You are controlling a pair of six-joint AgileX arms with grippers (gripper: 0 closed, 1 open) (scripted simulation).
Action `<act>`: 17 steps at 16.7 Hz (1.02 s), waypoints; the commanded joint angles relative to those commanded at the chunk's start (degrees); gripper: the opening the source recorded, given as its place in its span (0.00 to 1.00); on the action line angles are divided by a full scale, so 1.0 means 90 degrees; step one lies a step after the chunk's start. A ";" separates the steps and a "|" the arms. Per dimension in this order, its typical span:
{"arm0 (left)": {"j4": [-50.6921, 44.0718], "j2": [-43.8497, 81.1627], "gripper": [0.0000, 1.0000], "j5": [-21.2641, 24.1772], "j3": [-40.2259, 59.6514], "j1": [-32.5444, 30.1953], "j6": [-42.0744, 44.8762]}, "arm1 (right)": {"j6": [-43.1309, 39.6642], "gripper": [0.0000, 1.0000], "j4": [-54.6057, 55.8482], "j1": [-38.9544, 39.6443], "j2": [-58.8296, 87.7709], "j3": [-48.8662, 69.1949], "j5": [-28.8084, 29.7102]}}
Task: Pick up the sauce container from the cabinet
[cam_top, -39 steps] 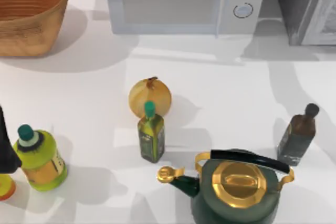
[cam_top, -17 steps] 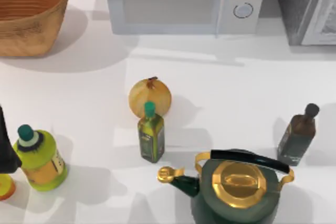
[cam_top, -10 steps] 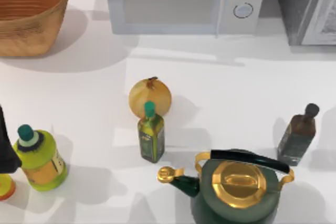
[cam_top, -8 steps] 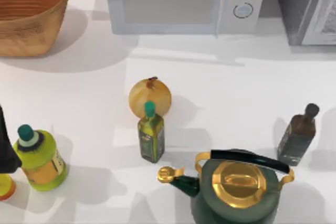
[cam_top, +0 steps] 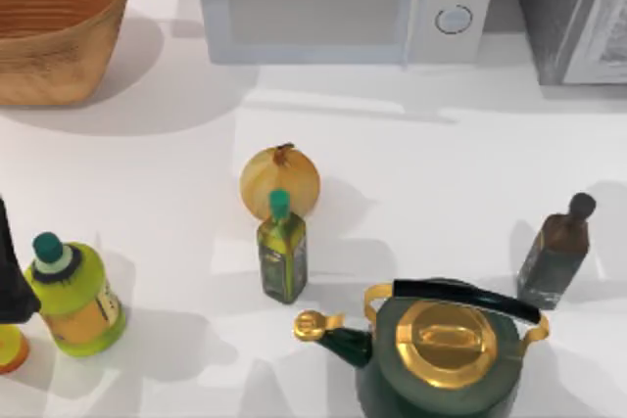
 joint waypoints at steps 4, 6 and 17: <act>0.0000 0.0000 1.00 0.0000 0.0000 0.0000 0.0000 | 0.0042 0.00 0.1988 -0.0505 0.2360 0.0410 -0.1346; 0.0000 0.0000 1.00 0.0000 0.0000 0.0000 0.0000 | 0.0063 0.00 0.3105 -0.0787 0.3711 0.0635 -0.2093; 0.0000 0.0000 1.00 0.0000 0.0000 0.0000 0.0000 | 0.0159 0.00 0.8455 -0.2107 1.0240 0.1738 -0.5652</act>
